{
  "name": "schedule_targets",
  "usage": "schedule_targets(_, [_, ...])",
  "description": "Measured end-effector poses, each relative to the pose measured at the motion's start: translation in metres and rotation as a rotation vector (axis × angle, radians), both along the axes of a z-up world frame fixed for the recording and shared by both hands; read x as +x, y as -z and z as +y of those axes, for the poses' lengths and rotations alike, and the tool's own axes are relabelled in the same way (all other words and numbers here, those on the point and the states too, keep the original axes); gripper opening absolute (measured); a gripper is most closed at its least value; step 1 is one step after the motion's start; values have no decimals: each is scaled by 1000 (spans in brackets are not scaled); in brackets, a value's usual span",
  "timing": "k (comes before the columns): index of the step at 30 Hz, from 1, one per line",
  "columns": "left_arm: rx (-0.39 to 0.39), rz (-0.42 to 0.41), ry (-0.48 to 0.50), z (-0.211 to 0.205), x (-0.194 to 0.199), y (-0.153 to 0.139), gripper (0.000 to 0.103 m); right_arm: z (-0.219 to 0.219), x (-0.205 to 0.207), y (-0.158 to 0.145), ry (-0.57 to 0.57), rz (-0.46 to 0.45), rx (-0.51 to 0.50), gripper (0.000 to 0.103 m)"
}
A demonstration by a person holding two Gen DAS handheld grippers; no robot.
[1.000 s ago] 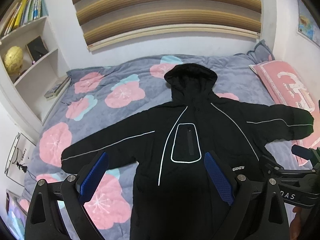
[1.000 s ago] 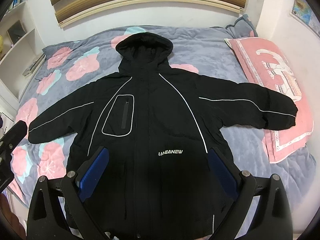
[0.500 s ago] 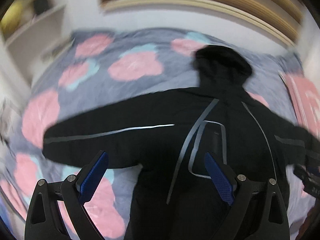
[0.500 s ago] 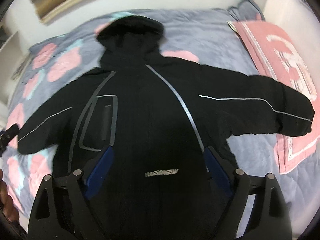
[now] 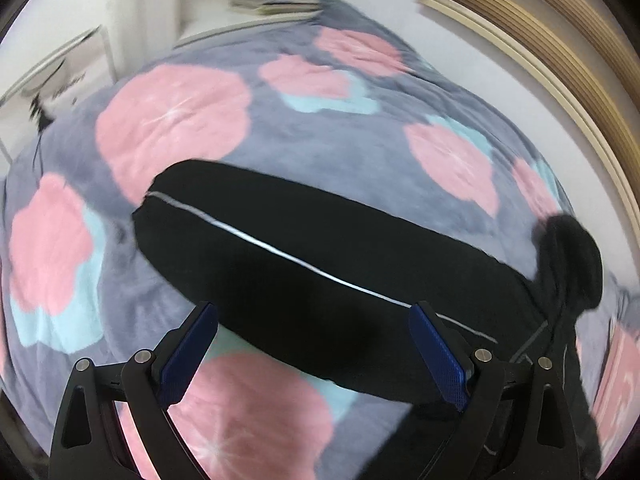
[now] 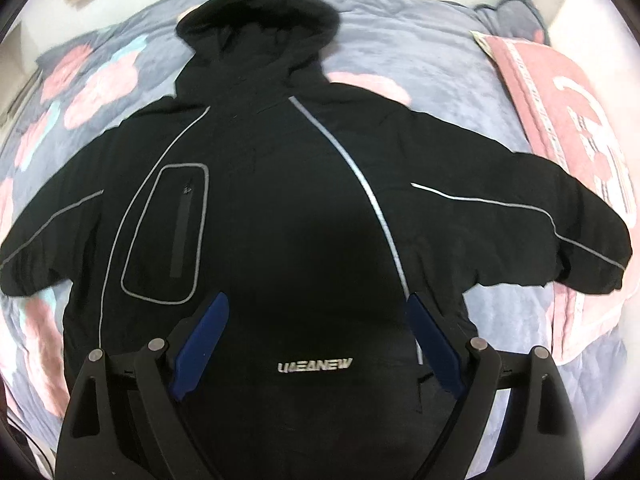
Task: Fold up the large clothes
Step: 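Grasp the black jacket sleeve cuff with the left gripper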
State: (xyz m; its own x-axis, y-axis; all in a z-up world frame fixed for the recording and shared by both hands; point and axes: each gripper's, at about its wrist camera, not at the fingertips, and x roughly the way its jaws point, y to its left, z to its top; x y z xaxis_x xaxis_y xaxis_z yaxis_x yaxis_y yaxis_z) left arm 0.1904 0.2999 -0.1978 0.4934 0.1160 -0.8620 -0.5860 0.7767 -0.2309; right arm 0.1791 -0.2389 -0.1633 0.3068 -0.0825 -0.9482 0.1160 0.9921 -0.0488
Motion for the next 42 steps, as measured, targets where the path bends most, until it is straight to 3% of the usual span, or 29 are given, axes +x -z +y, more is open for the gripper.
schedule_targets(4, [0, -13, -17, 16, -2, 2, 96, 15, 9, 2, -46, -6, -1, 92])
schedule_targets(7, [31, -30, 45, 2, 17, -5, 96, 20, 30, -4, -94, -49, -10, 92])
schedule_targets(15, [58, -96, 381, -117, 135, -29, 96, -6, 115, -27, -41, -213, -8, 92])
schedule_targets(18, [65, -95, 418, -142, 155, -25, 96, -18, 132, -27, -11, -222, -4, 92])
schedule_targets(21, [-4, -58, 340, -127, 150, -4, 96, -32, 128, -16, 8, -199, 0, 92])
schedule_targets(26, [-78, -25, 22, -28, 83, 38, 96, -47, 112, 21, 21, -88, -26, 92])
schedule_targets(33, [-35, -38, -348, 114, -23, 53, 96, -32, 91, 45, 13, -10, -12, 92])
schedule_targets(37, [-28, -21, -419, 153, -38, 69, 96, -11, 88, 45, -32, 4, -8, 92])
schedule_targets(42, [-40, 108, -393, 179, -23, 115, 96, 17, 86, 36, -103, -10, -34, 92])
